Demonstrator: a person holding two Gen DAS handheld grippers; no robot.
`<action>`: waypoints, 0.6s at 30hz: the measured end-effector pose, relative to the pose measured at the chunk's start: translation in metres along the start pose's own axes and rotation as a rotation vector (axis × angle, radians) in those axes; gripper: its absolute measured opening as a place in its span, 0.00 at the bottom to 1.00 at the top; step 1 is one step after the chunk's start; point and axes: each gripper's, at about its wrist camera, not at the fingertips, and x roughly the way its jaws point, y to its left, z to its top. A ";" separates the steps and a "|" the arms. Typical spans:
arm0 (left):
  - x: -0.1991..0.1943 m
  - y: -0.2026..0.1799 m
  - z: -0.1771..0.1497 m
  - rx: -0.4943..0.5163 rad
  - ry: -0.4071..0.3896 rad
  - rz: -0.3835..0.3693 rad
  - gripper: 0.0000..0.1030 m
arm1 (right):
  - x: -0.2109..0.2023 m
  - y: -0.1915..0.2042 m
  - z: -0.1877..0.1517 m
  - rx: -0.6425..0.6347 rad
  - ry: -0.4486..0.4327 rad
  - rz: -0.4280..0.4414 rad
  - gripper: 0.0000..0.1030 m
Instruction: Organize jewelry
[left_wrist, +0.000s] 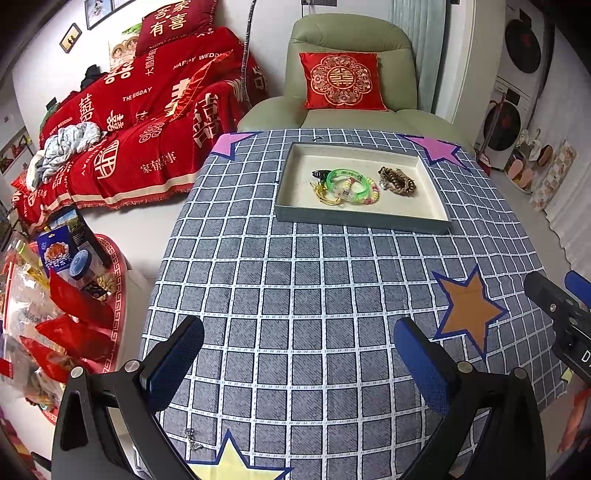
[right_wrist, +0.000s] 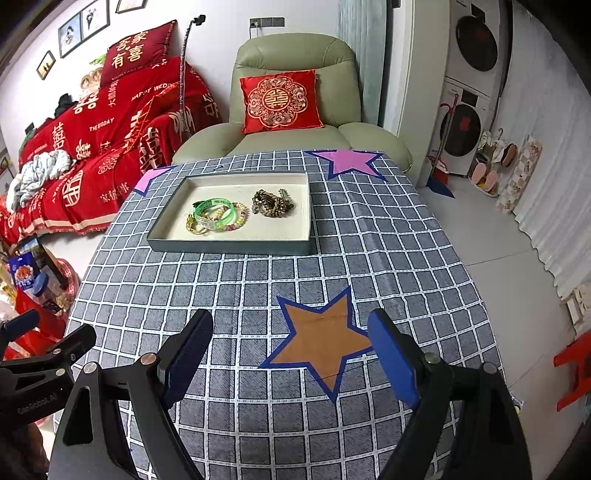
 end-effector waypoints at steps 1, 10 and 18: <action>0.000 0.000 0.000 -0.001 0.000 0.000 1.00 | 0.000 0.000 0.000 0.000 0.000 0.000 0.85; 0.000 0.000 0.000 -0.002 0.001 0.000 1.00 | 0.000 0.000 0.000 -0.001 0.002 0.000 0.85; 0.000 0.001 0.000 -0.004 0.000 0.003 1.00 | -0.001 0.000 0.001 -0.002 0.000 -0.001 0.85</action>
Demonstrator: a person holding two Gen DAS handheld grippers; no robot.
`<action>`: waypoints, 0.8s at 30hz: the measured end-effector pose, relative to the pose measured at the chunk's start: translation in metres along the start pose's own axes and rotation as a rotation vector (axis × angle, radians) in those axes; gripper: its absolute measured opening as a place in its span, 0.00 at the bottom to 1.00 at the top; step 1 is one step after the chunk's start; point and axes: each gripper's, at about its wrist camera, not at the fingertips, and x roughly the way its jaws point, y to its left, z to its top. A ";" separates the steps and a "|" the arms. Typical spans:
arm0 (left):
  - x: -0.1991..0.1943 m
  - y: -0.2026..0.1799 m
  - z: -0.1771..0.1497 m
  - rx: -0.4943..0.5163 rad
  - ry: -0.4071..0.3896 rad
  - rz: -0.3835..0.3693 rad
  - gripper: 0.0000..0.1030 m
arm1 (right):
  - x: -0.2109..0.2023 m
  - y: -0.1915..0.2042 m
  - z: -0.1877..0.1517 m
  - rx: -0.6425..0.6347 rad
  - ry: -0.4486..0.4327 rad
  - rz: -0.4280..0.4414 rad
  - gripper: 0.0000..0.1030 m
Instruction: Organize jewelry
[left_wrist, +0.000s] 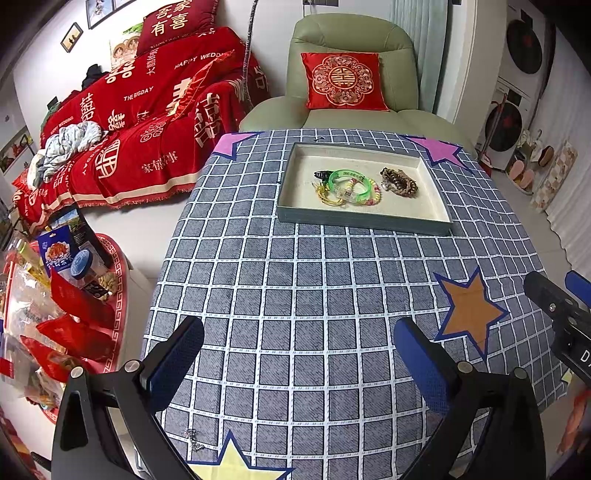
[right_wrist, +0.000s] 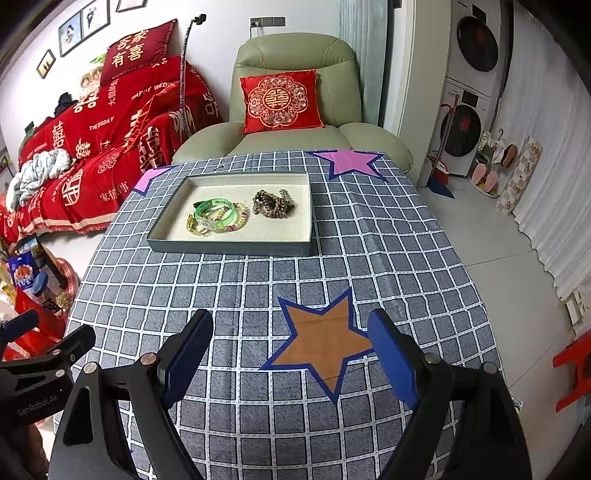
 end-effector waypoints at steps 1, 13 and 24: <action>0.000 0.000 0.000 0.000 0.000 0.000 1.00 | 0.000 0.000 0.000 0.000 0.000 -0.001 0.85; 0.000 0.000 0.000 0.001 -0.001 0.000 1.00 | 0.000 0.001 0.001 -0.001 0.001 -0.001 0.85; -0.001 0.000 0.000 0.001 0.000 0.001 1.00 | -0.001 0.000 0.000 -0.002 0.001 0.000 0.85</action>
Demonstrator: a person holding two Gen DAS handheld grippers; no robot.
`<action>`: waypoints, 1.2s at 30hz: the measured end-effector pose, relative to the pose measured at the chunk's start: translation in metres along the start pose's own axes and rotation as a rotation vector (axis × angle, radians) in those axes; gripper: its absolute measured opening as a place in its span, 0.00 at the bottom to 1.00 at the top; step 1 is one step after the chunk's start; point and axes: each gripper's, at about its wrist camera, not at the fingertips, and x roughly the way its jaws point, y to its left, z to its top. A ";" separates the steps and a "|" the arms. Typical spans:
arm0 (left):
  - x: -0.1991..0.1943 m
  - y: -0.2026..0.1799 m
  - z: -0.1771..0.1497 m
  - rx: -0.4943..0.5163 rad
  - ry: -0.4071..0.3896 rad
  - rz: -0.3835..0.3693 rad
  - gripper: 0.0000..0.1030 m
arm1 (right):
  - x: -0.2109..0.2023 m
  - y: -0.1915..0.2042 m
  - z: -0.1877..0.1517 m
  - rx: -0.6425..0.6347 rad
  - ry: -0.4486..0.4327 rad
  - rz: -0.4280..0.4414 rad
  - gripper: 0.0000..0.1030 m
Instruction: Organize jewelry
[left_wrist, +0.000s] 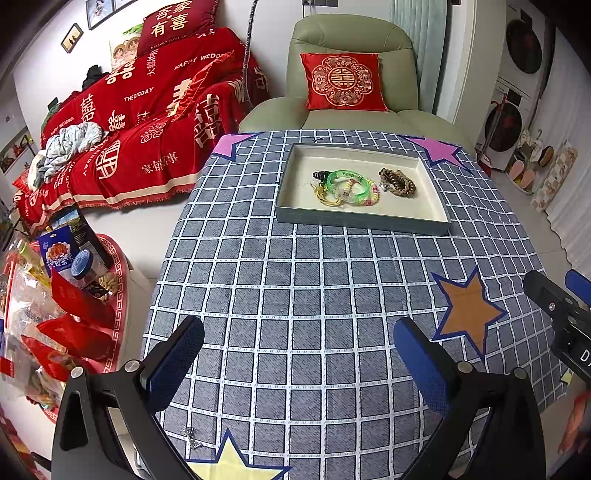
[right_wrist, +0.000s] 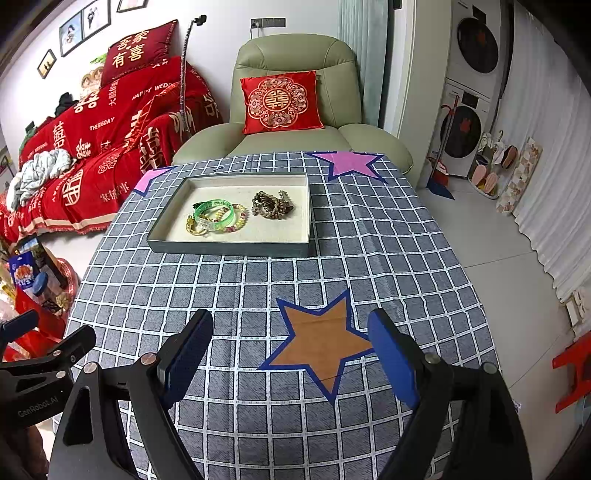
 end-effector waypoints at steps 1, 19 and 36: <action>0.000 -0.001 0.000 0.000 0.000 0.000 1.00 | 0.000 0.000 0.000 0.000 0.000 0.000 0.85; -0.004 -0.002 -0.002 -0.003 0.001 0.004 1.00 | 0.000 -0.002 0.001 -0.001 0.002 -0.001 0.85; -0.004 -0.001 -0.002 -0.002 0.004 0.009 1.00 | -0.001 -0.002 0.001 -0.001 0.002 -0.001 0.85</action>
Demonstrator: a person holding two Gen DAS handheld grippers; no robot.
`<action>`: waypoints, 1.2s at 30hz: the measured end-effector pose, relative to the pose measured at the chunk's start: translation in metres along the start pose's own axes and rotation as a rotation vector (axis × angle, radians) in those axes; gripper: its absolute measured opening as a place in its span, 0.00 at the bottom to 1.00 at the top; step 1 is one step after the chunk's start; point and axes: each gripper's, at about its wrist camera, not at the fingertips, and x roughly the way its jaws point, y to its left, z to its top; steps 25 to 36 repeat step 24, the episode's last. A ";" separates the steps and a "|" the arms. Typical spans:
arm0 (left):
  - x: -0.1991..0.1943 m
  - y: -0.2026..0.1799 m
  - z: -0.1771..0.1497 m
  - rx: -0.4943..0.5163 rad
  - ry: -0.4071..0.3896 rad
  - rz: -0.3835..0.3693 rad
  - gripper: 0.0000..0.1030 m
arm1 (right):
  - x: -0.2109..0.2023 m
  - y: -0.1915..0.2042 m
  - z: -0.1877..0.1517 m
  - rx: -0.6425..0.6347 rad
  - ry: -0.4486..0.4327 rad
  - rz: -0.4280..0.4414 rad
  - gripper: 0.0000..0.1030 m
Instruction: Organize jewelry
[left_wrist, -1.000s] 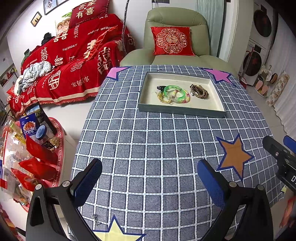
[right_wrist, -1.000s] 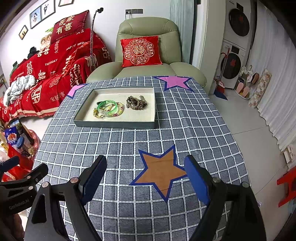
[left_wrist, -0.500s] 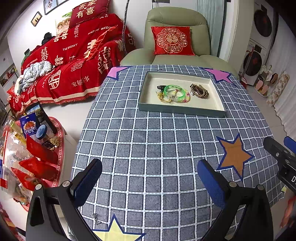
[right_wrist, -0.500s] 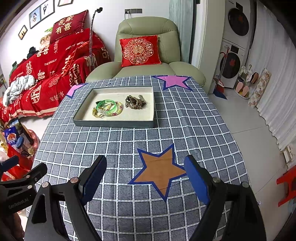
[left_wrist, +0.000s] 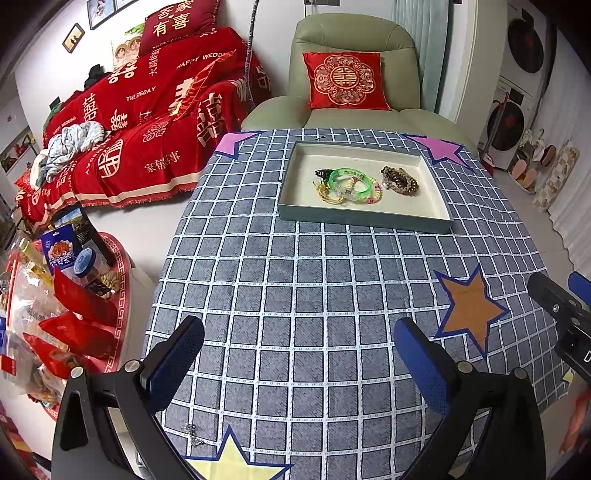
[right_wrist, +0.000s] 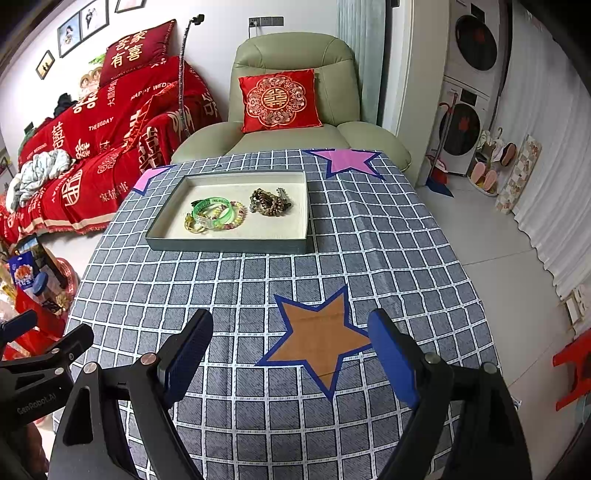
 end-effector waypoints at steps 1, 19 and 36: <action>0.000 0.000 0.000 0.000 0.000 -0.001 1.00 | 0.000 0.000 0.000 -0.001 0.000 0.000 0.85; 0.003 0.004 0.000 -0.007 0.013 -0.005 1.00 | 0.000 -0.001 0.000 -0.001 0.002 0.000 0.85; 0.001 0.003 -0.001 -0.003 -0.001 -0.009 1.00 | -0.001 -0.001 0.000 0.000 0.002 0.000 0.85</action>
